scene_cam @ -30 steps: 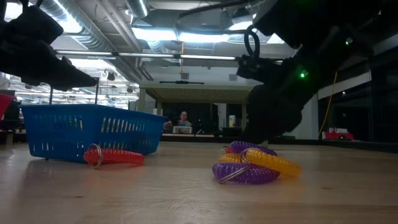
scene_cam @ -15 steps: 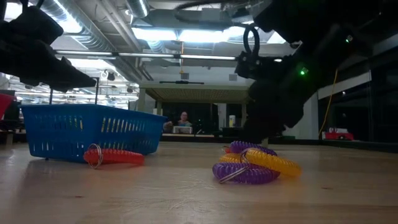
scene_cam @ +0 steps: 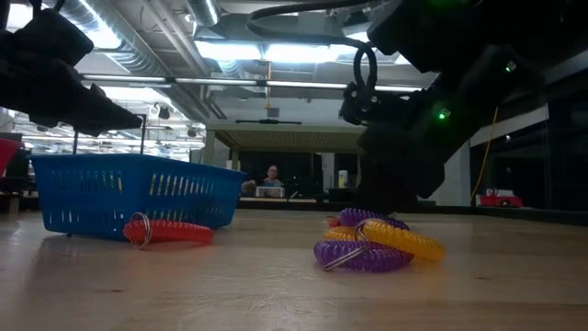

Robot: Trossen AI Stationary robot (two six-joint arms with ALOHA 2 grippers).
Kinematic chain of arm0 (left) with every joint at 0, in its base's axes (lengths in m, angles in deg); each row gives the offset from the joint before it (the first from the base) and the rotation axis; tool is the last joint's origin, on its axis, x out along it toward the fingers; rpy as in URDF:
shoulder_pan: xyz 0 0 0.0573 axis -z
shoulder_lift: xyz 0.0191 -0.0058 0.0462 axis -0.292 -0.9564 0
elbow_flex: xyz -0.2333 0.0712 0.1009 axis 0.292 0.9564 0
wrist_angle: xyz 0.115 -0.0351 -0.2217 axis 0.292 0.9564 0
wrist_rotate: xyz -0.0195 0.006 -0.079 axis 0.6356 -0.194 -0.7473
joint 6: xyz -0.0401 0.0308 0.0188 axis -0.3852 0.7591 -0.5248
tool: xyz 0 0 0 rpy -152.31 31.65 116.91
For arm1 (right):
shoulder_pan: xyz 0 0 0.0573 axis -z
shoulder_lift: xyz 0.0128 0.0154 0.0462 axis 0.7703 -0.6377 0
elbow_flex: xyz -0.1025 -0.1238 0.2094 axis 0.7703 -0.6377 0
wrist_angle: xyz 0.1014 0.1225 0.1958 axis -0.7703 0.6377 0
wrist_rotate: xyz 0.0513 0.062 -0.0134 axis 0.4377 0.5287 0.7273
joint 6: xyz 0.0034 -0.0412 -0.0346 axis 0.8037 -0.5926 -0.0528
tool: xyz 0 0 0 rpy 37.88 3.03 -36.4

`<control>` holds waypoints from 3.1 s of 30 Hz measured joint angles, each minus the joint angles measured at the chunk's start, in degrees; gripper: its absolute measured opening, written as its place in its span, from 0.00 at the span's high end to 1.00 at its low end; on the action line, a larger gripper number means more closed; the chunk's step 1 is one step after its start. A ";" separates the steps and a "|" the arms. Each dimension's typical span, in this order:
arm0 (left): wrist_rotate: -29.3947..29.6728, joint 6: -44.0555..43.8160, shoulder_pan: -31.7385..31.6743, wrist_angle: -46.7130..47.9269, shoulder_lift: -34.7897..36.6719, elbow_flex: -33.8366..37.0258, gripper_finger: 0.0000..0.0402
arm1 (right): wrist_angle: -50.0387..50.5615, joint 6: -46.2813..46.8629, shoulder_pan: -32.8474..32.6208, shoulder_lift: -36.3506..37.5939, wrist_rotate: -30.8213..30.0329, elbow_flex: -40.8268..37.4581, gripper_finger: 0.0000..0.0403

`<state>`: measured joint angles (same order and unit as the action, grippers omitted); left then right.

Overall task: Pick & Place Office Desk Supplies
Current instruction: Put the top orange spiral band into the red bin

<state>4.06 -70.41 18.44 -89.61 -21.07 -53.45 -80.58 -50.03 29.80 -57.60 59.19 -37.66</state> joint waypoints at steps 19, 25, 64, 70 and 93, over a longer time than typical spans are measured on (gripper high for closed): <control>-0.04 -0.24 0.00 0.28 0.01 0.00 0.68 | -8.03 -6.86 0.22 0.56 0.29 -0.16 0.95; -0.04 -0.26 0.00 0.25 0.02 0.00 0.68 | -8.44 -10.85 -0.54 2.19 0.97 4.85 0.98; 0.33 -0.20 0.00 -0.04 0.02 0.01 0.68 | -25.14 -19.78 -1.16 -22.55 38.48 43.21 0.98; 0.35 -0.17 0.00 -0.18 -0.01 0.02 0.68 | -27.92 -19.81 -0.86 -22.57 37.25 43.19 0.98; 0.03 0.35 0.13 -0.18 -0.01 0.02 0.68 | -5.08 -20.89 -0.44 -37.46 39.33 71.33 0.98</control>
<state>4.09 -70.07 18.57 -89.79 -21.08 -53.43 -85.65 -70.92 29.37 -95.06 98.51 33.67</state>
